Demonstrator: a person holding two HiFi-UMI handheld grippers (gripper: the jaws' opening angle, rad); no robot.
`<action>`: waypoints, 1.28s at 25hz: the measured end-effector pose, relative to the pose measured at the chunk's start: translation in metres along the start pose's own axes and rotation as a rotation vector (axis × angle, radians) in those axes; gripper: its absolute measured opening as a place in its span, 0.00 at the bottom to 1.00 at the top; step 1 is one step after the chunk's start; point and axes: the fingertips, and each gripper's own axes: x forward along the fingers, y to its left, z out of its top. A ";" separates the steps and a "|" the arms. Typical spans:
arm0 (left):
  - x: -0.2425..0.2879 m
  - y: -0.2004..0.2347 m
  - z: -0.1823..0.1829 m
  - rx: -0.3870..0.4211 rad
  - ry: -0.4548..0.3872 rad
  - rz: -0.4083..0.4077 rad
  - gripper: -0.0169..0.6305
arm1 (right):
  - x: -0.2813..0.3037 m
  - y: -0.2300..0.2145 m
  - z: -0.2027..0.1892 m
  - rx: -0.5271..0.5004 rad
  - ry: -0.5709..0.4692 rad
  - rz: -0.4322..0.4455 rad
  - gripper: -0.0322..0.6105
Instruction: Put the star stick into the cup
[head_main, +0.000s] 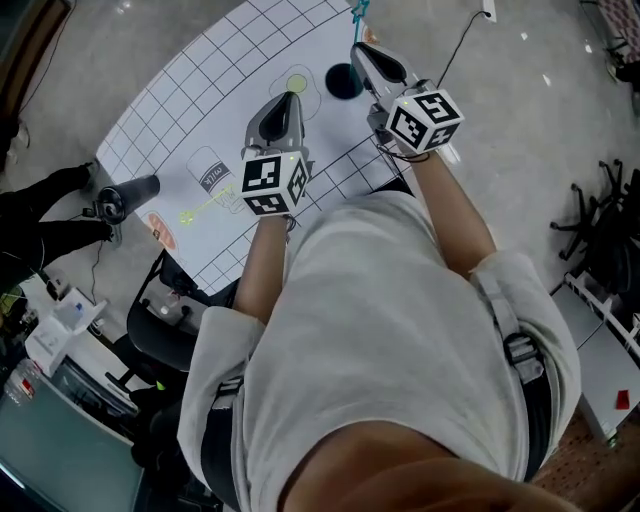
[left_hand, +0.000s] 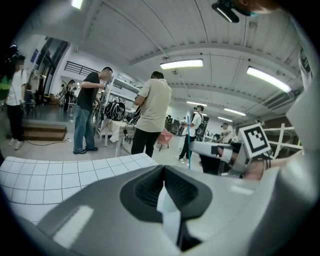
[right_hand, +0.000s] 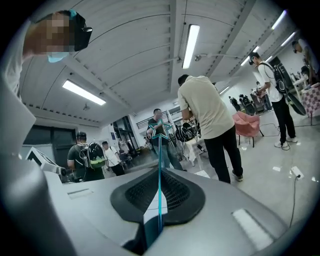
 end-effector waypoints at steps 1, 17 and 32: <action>0.000 0.002 -0.003 -0.005 0.008 0.007 0.03 | 0.001 -0.003 -0.007 0.009 0.015 -0.006 0.07; -0.032 0.044 -0.035 -0.066 0.058 0.124 0.03 | -0.002 -0.023 -0.062 -0.031 0.216 -0.105 0.07; -0.101 0.073 -0.056 -0.131 0.019 0.192 0.03 | -0.028 -0.021 -0.051 -0.125 0.245 -0.260 0.27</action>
